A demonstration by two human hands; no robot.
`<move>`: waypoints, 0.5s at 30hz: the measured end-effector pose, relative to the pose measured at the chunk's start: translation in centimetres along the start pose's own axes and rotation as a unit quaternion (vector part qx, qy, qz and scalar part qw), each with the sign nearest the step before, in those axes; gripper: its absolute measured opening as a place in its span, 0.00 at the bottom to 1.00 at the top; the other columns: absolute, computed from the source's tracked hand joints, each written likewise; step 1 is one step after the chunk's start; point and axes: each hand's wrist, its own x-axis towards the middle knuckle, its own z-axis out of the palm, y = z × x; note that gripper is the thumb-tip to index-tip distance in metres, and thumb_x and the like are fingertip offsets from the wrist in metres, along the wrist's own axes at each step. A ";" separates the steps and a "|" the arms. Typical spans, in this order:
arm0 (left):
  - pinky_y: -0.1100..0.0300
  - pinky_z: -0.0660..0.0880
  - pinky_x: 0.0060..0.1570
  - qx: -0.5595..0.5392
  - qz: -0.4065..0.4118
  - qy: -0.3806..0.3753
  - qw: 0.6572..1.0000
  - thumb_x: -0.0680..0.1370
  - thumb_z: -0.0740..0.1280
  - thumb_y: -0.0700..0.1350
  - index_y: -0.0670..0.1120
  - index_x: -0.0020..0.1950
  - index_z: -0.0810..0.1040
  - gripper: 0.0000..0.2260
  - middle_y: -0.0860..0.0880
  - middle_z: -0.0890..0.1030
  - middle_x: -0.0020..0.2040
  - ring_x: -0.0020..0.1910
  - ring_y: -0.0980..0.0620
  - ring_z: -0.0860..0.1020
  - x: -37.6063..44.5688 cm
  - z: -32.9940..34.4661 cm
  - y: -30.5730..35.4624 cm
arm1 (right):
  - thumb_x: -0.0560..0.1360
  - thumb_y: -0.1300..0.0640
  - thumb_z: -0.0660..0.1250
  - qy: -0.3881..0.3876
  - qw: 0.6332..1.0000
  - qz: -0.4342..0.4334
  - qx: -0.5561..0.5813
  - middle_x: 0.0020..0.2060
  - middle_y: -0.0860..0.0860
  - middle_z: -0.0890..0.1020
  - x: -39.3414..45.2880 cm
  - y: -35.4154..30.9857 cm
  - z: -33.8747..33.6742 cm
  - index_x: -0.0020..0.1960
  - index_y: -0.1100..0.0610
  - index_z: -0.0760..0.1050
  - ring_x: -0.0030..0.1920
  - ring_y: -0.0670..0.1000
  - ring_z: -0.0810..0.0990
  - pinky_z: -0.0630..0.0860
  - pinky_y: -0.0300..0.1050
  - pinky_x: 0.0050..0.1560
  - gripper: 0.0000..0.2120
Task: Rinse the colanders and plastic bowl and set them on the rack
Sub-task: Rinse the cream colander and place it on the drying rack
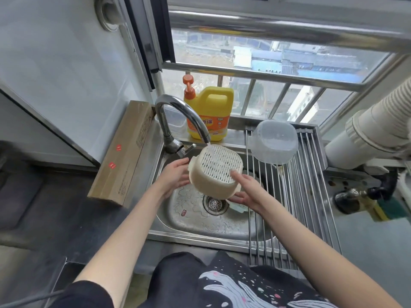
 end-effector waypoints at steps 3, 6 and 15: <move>0.50 0.78 0.52 0.031 -0.088 -0.009 0.996 0.82 0.57 0.45 0.42 0.72 0.65 0.19 0.39 0.77 0.60 0.55 0.42 0.79 0.1 -1.3 -2.3 | 0.65 0.49 0.78 0.017 0.982 -0.110 -0.150 0.70 0.54 0.68 -1.0 1.4 -0.2 0.76 0.51 0.55 0.60 0.56 0.77 0.82 0.53 0.50 0.47; 0.46 0.77 0.55 0.027 -0.163 -0.048 0.985 0.82 0.58 0.52 0.38 0.66 0.71 0.20 0.37 0.78 0.57 0.53 0.40 0.79 0.0 -2.0 -5.3 | 0.64 0.51 0.79 0.039 0.955 -0.177 -0.235 0.67 0.47 0.69 -1.6 3.0 -0.5 0.75 0.51 0.58 0.64 0.50 0.71 0.78 0.44 0.56 0.46; 0.53 0.78 0.44 0.075 -0.213 -0.064 0.972 0.83 0.55 0.48 0.44 0.61 0.74 0.14 0.40 0.82 0.55 0.50 0.45 0.82 -0.1 -1.9 -7.6 | 0.62 0.59 0.79 0.031 0.995 -0.072 -0.059 0.67 0.54 0.73 -2.5 4.2 -4.4 0.75 0.51 0.60 0.56 0.57 0.80 0.82 0.56 0.48 0.46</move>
